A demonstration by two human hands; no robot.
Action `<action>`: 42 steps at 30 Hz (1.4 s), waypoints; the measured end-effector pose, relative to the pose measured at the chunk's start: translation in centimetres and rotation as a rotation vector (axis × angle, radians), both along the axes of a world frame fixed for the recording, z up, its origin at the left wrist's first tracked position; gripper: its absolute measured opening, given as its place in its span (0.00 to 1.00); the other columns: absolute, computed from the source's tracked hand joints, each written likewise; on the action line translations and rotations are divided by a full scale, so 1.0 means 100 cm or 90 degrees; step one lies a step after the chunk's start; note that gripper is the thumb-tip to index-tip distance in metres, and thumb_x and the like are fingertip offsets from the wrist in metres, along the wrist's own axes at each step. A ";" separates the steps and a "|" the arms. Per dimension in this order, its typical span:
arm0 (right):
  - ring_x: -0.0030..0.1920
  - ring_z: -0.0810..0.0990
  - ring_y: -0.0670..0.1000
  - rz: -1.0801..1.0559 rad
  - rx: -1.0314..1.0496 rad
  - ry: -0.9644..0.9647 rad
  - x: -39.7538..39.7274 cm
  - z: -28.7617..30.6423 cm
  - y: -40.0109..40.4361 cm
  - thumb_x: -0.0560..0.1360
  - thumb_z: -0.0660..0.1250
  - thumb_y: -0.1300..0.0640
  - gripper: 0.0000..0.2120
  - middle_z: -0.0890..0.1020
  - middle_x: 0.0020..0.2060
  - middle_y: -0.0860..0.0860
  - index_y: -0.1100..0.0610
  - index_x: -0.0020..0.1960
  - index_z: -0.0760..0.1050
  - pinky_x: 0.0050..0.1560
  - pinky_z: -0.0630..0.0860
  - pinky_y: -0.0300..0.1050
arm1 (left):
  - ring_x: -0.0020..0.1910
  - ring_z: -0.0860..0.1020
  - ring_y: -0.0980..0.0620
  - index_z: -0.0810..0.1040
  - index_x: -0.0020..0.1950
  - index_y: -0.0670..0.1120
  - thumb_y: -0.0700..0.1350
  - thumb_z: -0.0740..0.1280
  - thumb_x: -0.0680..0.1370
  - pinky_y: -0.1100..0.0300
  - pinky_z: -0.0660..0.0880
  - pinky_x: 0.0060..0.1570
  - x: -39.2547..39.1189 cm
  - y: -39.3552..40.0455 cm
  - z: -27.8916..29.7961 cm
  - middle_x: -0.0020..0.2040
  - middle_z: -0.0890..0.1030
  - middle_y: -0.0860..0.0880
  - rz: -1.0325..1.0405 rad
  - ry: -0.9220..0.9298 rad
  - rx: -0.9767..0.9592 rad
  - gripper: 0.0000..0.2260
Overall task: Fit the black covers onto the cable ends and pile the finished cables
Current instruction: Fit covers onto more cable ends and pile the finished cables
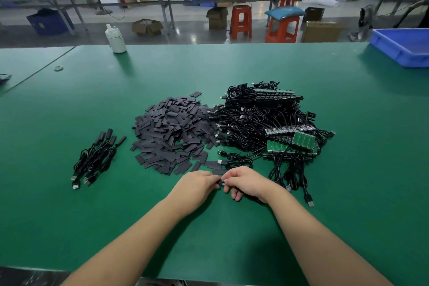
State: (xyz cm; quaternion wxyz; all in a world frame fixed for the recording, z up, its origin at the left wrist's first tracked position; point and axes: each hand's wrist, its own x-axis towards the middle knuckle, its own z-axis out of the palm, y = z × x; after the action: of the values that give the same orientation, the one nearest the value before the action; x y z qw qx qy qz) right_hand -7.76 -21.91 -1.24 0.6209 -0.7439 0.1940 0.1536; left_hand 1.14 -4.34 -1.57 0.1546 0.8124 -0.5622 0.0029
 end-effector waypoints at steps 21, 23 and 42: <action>0.30 0.80 0.46 0.060 -0.035 0.005 0.000 -0.004 -0.002 0.83 0.62 0.59 0.09 0.84 0.38 0.53 0.61 0.49 0.80 0.34 0.78 0.37 | 0.40 0.81 0.50 0.82 0.55 0.46 0.42 0.68 0.78 0.60 0.77 0.37 0.002 0.008 -0.009 0.44 0.83 0.52 -0.022 -0.006 -0.085 0.07; 0.30 0.80 0.46 0.053 -0.035 0.002 0.000 -0.006 -0.002 0.83 0.63 0.59 0.09 0.84 0.37 0.53 0.61 0.49 0.80 0.34 0.78 0.37 | 0.39 0.81 0.51 0.82 0.54 0.46 0.41 0.70 0.77 0.61 0.77 0.36 0.000 0.008 -0.009 0.44 0.83 0.52 -0.021 -0.012 -0.087 0.07; 0.30 0.81 0.46 0.069 -0.046 0.015 0.001 -0.006 0.000 0.84 0.60 0.59 0.10 0.85 0.40 0.53 0.60 0.50 0.78 0.33 0.78 0.37 | 0.44 0.80 0.47 0.79 0.58 0.45 0.43 0.66 0.79 0.54 0.78 0.40 -0.002 0.004 -0.013 0.47 0.81 0.48 -0.041 -0.063 -0.036 0.09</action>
State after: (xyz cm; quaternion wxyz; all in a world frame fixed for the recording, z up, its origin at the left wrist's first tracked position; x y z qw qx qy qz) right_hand -7.67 -21.90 -1.80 0.5821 -0.7733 0.1663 0.1882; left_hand 0.95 -3.96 -2.83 0.1493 0.7879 -0.5950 0.0539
